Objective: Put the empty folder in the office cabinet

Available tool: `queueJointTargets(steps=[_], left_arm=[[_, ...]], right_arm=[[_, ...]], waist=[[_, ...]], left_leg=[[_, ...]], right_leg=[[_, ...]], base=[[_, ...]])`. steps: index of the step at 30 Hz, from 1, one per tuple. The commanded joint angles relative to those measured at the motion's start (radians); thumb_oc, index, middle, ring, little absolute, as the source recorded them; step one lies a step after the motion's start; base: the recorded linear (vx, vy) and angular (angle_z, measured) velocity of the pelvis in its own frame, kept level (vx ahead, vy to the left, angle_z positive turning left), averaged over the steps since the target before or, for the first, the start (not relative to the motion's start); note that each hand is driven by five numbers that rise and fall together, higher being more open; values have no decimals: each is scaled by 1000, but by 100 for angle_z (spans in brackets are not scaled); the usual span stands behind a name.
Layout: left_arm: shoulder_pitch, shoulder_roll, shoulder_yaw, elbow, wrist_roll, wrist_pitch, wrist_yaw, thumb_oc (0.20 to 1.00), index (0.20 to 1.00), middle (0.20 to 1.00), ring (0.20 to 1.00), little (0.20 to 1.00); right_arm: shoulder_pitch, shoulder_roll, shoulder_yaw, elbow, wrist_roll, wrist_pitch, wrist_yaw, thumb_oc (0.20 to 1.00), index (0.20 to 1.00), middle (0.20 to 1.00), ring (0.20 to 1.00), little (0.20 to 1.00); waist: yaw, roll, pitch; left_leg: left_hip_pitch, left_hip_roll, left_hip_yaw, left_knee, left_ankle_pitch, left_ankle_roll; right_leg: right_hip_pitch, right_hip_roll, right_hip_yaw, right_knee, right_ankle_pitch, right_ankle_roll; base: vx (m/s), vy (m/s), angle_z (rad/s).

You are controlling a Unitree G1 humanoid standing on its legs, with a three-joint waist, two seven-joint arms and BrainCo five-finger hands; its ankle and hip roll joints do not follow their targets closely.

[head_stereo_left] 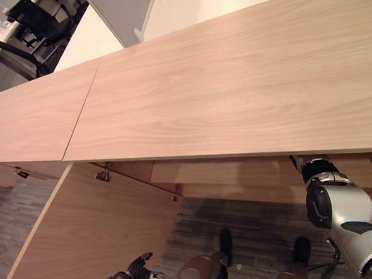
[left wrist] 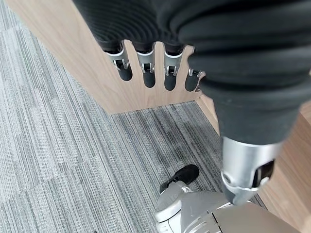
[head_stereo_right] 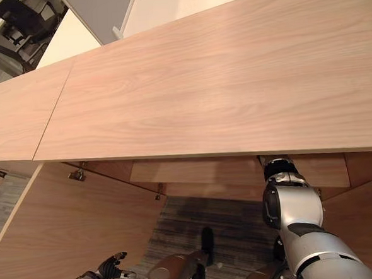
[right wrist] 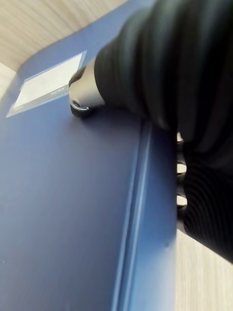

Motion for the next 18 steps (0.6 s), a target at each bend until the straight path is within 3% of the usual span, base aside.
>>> queueJointTargets(steps=[1, 10, 12, 14, 15, 16, 18], left_arm=[[-65, 93, -11, -37, -66, -16, 20, 1000, 1000, 1000, 1000, 1000], [-86, 155, 33, -64, -177, -15, 34, 1000, 1000, 1000, 1000, 1000], [-92, 178, 46, -86, -212, -20, 32, 1000, 1000, 1000, 1000, 1000], [-90, 198, 51, -104, -223, -24, 28, 1000, 1000, 1000, 1000, 1000], [-89, 200, 51, -107, -224, -24, 27, 1000, 1000, 1000, 1000, 1000], [-96, 219, 58, -116, -240, -26, 24, 1000, 1000, 1000, 1000, 1000], [-103, 231, 65, -114, -254, -25, 25, 1000, 1000, 1000, 1000, 1000]], right_arm=[[-187, -122, 39, -3, -9, -40, 56, 200, 200, 200, 200, 200], [-257, -165, 74, 26, -30, -21, 49, 200, 200, 200, 200, 200], [-265, -171, 91, 44, -35, -8, 49, 200, 200, 200, 200, 200], [-271, -177, 92, 54, -33, -3, 50, 200, 200, 200, 200, 200], [-271, -177, 91, 55, -32, -2, 52, 200, 200, 200, 200, 200], [-278, -183, 96, 64, -22, -1, 55, 200, 200, 200, 200, 200], [-288, -187, 101, 67, -14, -4, 54, 200, 200, 200, 200, 200]], waist=[[5, 11, 112], [-3, 5, 173], [-4, 3, 184], [-4, 2, 181], [-3, 3, 184], [-1, 2, 179], [1, 1, 182]], left_leg=[[-116, 94, -67, 192, -99, -70], [-367, 112, -99, 475, -194, -81], [-477, 116, -112, 562, -221, -82], [-505, 114, -124, 594, -260, -86], [-519, 115, -120, 592, -232, -82], [-538, 112, -130, 612, -267, -84], [-563, 110, -135, 630, -271, -83]], right_leg=[[-31, 4, -3, 268, -256, 11], [-296, -17, 11, 591, -381, -2], [-404, -25, 12, 690, -423, -10], [-433, -27, 24, 734, -465, -7], [-447, -29, 17, 731, -439, -13], [-475, -29, 29, 772, -481, -10], [-497, -28, 31, 792, -490, -15]], base=[[-181, -126, -4], [-60, -41, 0], [-29, -53, 8], [54, -37, 0], [116, -50, 7], [12, -38, 7], [59, -46, 3]])
